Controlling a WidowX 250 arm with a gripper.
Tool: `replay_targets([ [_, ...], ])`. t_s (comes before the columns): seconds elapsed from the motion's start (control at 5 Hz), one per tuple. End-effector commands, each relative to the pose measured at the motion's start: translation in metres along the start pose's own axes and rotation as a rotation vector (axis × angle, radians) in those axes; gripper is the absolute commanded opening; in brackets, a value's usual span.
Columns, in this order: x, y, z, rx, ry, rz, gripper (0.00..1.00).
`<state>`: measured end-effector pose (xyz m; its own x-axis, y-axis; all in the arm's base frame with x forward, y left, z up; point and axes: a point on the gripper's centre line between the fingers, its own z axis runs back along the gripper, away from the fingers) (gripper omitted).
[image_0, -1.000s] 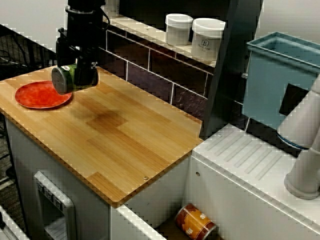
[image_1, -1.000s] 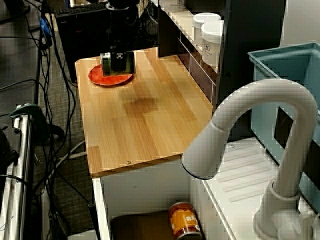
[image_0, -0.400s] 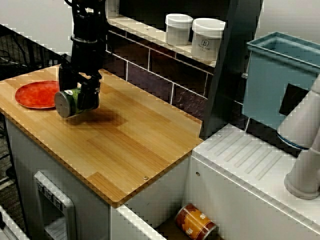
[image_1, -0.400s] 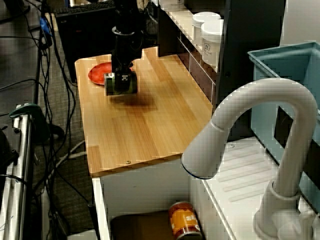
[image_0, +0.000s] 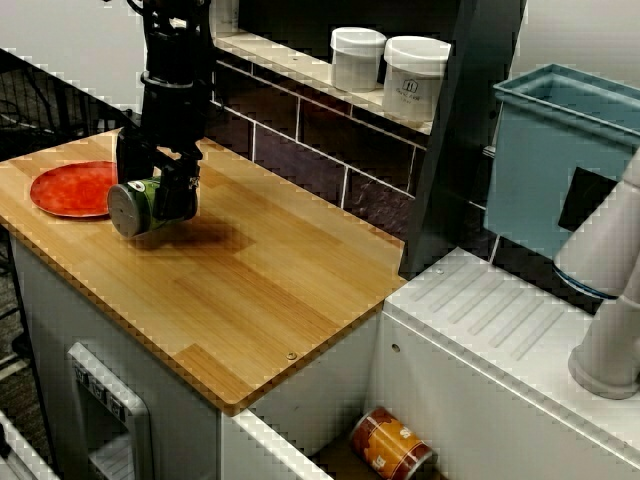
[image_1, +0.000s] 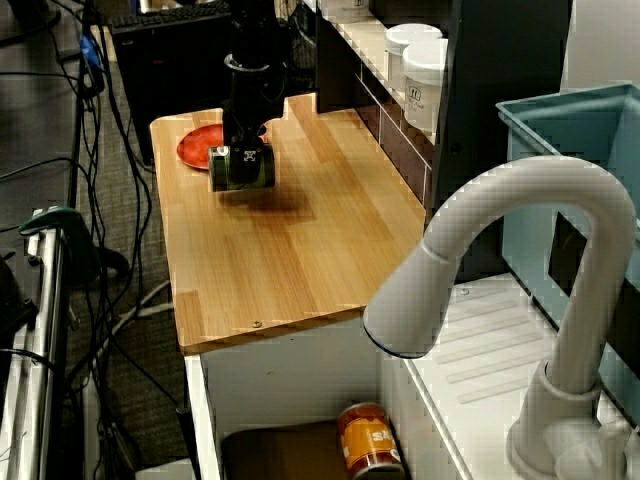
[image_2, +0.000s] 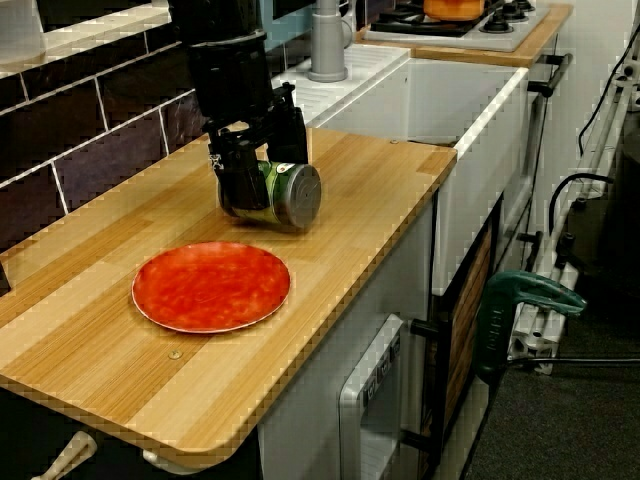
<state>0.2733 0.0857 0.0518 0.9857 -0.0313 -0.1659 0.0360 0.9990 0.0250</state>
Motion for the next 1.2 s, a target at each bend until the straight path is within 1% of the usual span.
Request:
replay_targets([
  [0.0, -0.001, 0.004, 0.011, 0.009, -0.022, 0.005, 1.00],
  [0.2, -0.001, 0.027, 0.022, 0.086, -0.059, -0.014, 1.00],
  [0.4, -0.001, 0.057, 0.026, 0.094, -0.084, 0.007, 1.00],
  [0.6, -0.003, 0.082, 0.026, 0.080, -0.090, 0.027, 1.00],
  [0.8, -0.008, 0.100, 0.029, 0.086, -0.104, 0.072, 1.00],
  [1.0, -0.010, 0.126, 0.020, 0.088, -0.094, 0.111, 1.00],
])
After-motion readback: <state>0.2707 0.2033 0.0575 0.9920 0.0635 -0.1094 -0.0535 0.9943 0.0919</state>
